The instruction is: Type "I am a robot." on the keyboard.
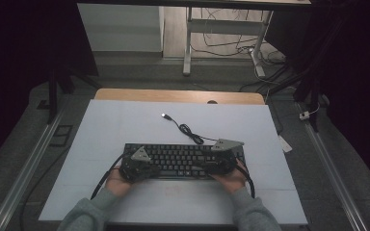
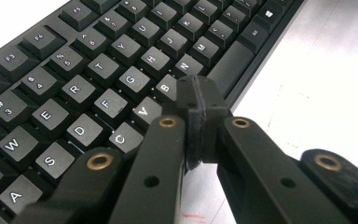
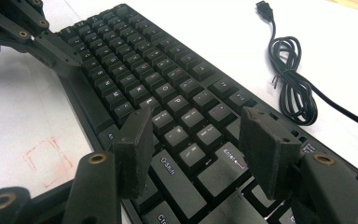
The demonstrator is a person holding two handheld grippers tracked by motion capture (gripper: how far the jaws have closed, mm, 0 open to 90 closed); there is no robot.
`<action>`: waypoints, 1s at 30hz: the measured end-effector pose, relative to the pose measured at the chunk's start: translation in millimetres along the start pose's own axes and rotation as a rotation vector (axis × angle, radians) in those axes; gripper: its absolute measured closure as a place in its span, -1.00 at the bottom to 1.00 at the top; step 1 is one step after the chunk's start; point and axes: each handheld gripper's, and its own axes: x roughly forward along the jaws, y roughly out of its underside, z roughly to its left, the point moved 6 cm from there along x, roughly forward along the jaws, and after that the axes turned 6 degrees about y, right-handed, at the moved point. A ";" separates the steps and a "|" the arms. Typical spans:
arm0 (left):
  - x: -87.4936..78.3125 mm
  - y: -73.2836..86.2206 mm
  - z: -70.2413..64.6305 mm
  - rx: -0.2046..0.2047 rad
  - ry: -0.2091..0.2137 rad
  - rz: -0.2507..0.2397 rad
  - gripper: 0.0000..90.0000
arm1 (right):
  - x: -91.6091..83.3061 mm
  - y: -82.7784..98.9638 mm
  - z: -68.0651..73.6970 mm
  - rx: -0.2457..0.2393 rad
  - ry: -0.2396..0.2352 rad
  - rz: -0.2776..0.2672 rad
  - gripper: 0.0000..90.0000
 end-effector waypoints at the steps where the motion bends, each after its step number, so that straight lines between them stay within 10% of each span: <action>1: 0.7 0.1 0.2 0.001 -0.001 0.002 0.97 | -0.1 -0.1 0.2 -0.001 0.000 0.000 0.01; 17: 5.0 1.0 0.5 0.015 -0.011 0.008 0.97 | -0.7 -0.6 -0.1 -0.004 0.005 -0.005 0.01; 30: -25.7 -5.3 8.7 -0.048 -0.031 -0.123 0.97 | -0.7 -1.3 0.9 -0.007 0.001 -0.009 0.01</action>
